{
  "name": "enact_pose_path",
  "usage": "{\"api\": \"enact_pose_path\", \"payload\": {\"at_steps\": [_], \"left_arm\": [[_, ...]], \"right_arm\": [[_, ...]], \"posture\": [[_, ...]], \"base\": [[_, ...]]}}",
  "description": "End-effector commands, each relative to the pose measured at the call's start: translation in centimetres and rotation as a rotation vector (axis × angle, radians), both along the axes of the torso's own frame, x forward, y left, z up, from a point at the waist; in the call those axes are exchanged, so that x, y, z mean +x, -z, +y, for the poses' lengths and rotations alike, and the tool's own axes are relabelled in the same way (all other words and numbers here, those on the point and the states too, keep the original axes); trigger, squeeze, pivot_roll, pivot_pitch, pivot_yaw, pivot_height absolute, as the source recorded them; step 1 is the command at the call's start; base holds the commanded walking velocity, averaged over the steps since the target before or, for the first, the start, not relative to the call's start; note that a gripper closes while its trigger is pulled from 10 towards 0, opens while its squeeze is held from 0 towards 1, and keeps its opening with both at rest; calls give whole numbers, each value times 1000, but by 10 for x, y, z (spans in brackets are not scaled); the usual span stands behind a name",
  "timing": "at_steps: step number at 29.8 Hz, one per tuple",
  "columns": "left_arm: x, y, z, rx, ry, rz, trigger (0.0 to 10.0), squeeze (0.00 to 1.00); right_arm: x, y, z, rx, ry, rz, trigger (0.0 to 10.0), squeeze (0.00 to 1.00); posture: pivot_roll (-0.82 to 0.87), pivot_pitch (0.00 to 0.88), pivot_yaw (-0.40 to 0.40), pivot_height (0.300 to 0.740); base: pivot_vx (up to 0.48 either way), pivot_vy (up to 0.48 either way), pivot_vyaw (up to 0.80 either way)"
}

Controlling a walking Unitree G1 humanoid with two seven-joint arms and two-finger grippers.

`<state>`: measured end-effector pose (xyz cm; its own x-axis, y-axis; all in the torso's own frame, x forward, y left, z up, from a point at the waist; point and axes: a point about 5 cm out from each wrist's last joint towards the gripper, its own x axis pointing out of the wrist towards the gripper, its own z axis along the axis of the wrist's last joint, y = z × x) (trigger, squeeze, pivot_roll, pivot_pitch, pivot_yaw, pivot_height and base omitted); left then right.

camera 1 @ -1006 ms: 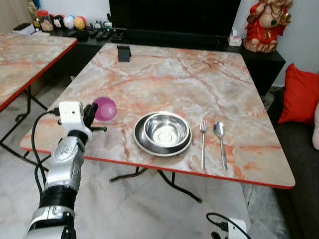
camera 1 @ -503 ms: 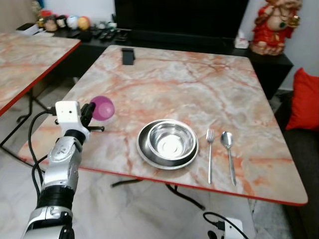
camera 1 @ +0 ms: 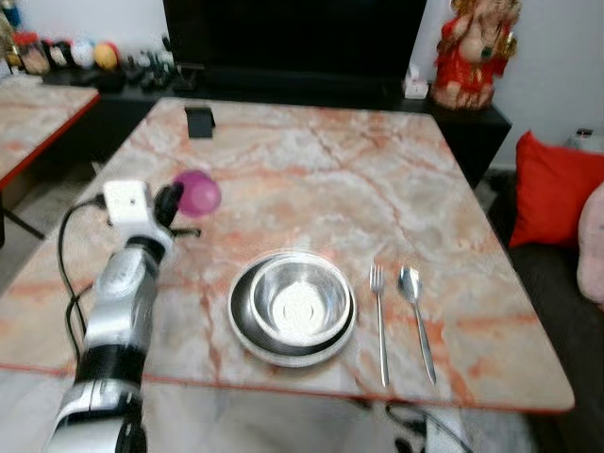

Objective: Setting the table

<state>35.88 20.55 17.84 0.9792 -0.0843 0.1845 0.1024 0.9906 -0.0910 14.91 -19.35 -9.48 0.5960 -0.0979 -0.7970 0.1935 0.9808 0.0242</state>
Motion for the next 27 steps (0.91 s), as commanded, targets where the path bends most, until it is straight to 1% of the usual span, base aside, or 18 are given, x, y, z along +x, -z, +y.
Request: {"api": "enact_pose_path", "payload": {"at_steps": [1,4,6,8,10,12,14,15,18,22,23,25,27], "left_arm": [[2,-14,6,-7,-8,-5,10000,0],[5,-22,5,24,-15,24,10000,0],[9,-25,6,77,-40,80,10000,0],[11,-26,5,100,-57,145,10000,0],[12,-27,2,81,-41,179,10000,0],[14,-25,-7,63,8,232,10000,0],[14,-25,-9,61,16,243,10000,0],[16,-22,-10,42,4,281,10000,0],[18,-16,-12,3,-9,353,10000,0],[20,-15,-15,-4,-49,423,10000,0],[20,-15,-15,-4,-49,423,10000,0],[21,-16,-17,-33,-69,457,10000,0],[21,-16,-18,-28,-72,466,10000,0]], "right_arm": [[0,0,1,6,8,1,10000,0],[0,0,1,6,6,2,10000,0],[1,0,1,5,1,4,10000,0],[0,0,1,5,0,6,10000,0],[0,0,0,6,0,8,10000,0],[0,0,0,5,-4,9,10000,0],[0,0,0,6,-4,9,10000,0],[0,0,0,7,-5,9,10000,0],[0,0,1,8,-6,11,10000,0],[-1,1,1,11,-5,13,10000,0],[-1,1,1,11,-5,13,10000,0],[-2,1,2,15,-8,16,10000,0],[-2,1,2,17,-8,17,10000,0]], "posture": [[-2,0,-57,731],[3,0,-63,731],[4,0,-63,731],[4,0,-65,731],[4,0,-65,731],[2,0,-66,731],[3,0,-66,731],[3,0,-66,731],[0,0,-63,731],[0,0,-58,731],[0,0,-58,731],[0,0,-53,731],[0,0,-53,731]], "base": [[0,0,0],[0,0,0],[0,0,0],[0,0,0],[0,0,0],[0,0,0],[0,0,0],[0,0,0],[0,0,0],[0,0,0],[0,0,0],[0,0,0],[0,0,0]]}}
